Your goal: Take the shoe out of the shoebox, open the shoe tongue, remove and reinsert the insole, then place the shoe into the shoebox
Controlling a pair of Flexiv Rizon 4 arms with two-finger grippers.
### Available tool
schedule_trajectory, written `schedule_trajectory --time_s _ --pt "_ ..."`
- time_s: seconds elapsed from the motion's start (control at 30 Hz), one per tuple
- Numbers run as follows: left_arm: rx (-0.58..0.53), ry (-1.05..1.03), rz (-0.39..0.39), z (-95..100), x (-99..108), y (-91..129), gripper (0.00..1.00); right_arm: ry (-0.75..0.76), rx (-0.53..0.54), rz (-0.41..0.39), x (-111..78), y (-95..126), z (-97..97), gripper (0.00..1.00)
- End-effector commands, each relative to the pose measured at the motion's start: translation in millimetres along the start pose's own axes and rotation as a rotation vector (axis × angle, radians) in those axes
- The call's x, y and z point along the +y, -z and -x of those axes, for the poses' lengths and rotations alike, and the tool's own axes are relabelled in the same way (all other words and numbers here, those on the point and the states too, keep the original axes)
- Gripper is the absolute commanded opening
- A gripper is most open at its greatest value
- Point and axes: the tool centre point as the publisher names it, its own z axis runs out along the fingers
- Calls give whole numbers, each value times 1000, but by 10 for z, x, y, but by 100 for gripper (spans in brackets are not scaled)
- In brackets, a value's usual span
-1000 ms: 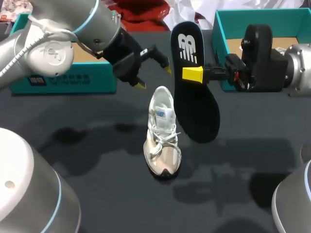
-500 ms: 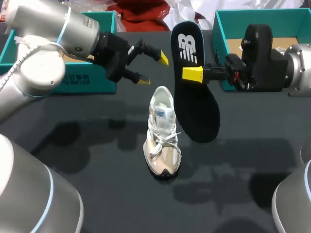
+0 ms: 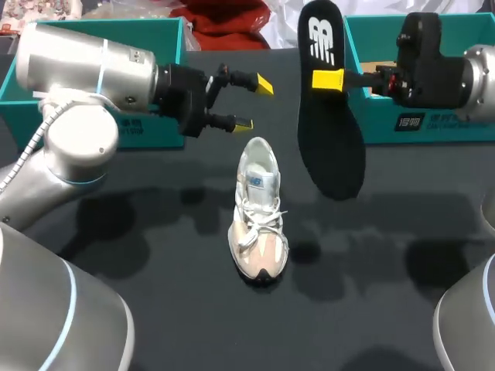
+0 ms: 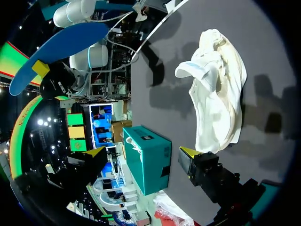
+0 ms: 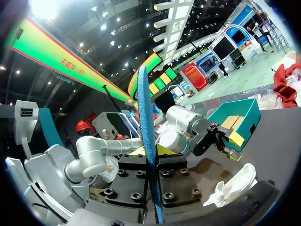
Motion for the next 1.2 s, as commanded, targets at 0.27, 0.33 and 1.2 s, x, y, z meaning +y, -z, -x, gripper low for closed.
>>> schedule_trajectory --time_s 0.27,0.33,1.2 --pt "-47 -24 0 -8 27 -38 100 -30 46 -13 73 -113 361 0" --pt "-68 -25 0 45 40 -61 100 -97 37 4 94 -100 469 0" --pt "-177 -112 42 478 -136 -123 100 -581 -92 -53 329 -54 1258 0"
